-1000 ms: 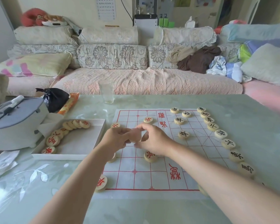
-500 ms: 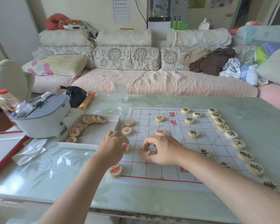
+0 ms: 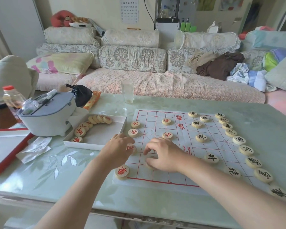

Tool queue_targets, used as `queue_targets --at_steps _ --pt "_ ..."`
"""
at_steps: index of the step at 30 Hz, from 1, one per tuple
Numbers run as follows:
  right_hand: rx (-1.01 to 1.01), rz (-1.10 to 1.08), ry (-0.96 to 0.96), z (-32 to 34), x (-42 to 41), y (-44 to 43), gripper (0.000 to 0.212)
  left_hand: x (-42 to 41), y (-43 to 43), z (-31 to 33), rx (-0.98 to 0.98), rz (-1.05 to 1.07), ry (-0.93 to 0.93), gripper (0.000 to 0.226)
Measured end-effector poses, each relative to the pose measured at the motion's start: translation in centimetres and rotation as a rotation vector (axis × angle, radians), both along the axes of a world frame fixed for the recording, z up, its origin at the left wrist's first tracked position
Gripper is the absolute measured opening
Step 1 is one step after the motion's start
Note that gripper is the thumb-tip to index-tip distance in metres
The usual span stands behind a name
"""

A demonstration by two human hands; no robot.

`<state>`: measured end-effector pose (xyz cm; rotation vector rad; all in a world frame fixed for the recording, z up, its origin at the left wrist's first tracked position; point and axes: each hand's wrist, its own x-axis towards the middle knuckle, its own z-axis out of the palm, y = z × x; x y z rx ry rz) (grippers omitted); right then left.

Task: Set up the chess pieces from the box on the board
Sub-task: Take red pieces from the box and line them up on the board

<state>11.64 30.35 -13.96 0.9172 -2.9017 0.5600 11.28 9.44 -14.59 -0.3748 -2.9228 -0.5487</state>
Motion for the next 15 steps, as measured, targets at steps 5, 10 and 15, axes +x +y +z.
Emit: queue_targets --at_steps 5,10,15 --pt "-0.161 -0.073 -0.082 0.0 -0.5 -3.1 0.011 -0.4 -2.2 0.6 0.064 0.065 0.051 0.028" --pt "-0.237 -0.05 -0.108 0.3 -2.7 -9.1 0.018 -0.9 -7.5 0.8 0.049 0.266 0.071 0.029" --pt "-0.212 -0.01 -0.122 1.1 -5.6 -16.0 0.026 -0.7 -14.4 0.8 0.021 0.505 0.054 0.037"
